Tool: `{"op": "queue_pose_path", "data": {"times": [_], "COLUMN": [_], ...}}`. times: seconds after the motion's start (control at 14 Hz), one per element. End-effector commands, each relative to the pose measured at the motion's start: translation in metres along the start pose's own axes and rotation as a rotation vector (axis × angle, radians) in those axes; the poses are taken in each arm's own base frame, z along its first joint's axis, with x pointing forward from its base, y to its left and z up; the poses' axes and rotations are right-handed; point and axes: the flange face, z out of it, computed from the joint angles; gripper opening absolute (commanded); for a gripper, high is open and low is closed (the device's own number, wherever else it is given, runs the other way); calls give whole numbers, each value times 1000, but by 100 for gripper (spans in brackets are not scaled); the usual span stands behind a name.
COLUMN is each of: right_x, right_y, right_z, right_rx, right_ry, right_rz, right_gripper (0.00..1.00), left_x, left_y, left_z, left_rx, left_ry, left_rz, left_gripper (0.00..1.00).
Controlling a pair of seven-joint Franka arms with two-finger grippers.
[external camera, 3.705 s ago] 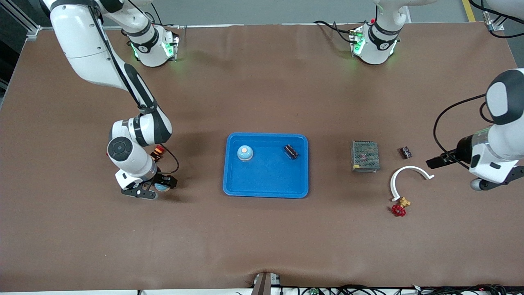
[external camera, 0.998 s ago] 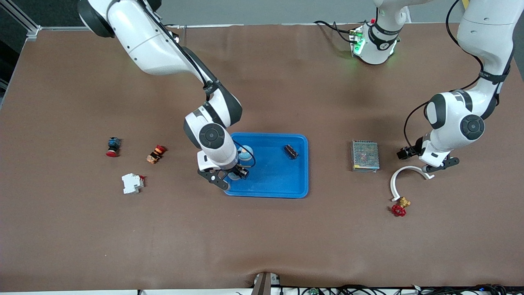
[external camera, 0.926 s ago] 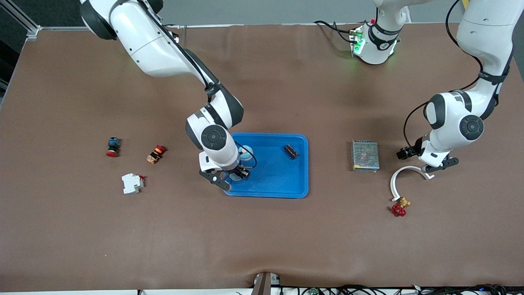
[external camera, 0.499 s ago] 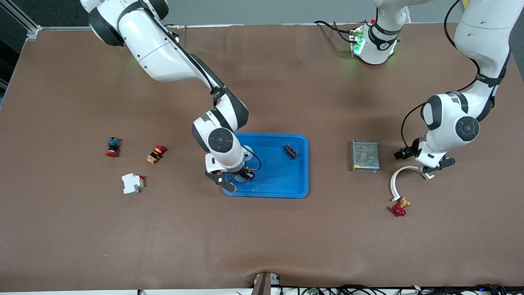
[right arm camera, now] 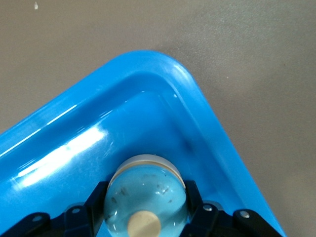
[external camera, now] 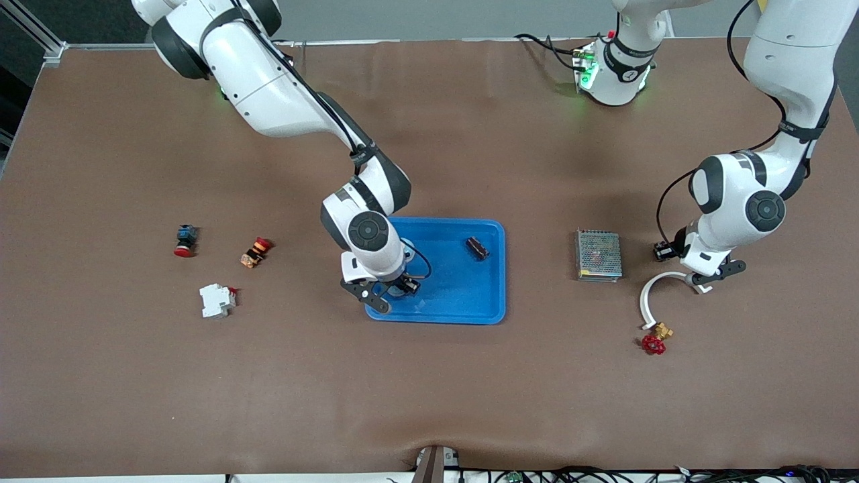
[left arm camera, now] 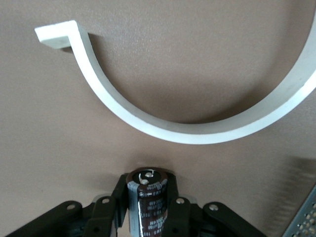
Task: Place electrolytic capacitor and blue bell in tray
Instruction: 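Release the bell with the right gripper while the left gripper carries the capacitor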
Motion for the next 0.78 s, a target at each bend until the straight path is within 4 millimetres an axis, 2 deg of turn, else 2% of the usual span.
{"op": "queue_pose_path", "data": {"times": [0.0,0.14,0.36,0.43,0.5,0.71], "right_x": [-6,-7,-7,-6,-1,-9], "right_y": [-7,-9,-9,-9,-7,-9], "right_z": [8,9,9,9,8,6], "right_rx": [-6,-6,-8,-10,-13,-33], "right_ry": [27,31,35,37,49,96], "right_rz": [14,13,11,11,13,-47], "right_gripper": [0,0,0,45,99,100], "left_x": [8,19,36,42,48,50], "left_y": [1,7,32,45,60,109], "left_z": [-19,-45,-97,-116,-134,-185], "left_rx": [12,23,44,47,46,42], "left_ry": [2,-25,-97,-105,-105,-98], "left_rz": [-7,-3,-17,-50,-78,-145], "left_gripper": [20,19,18,19,18,17]}}
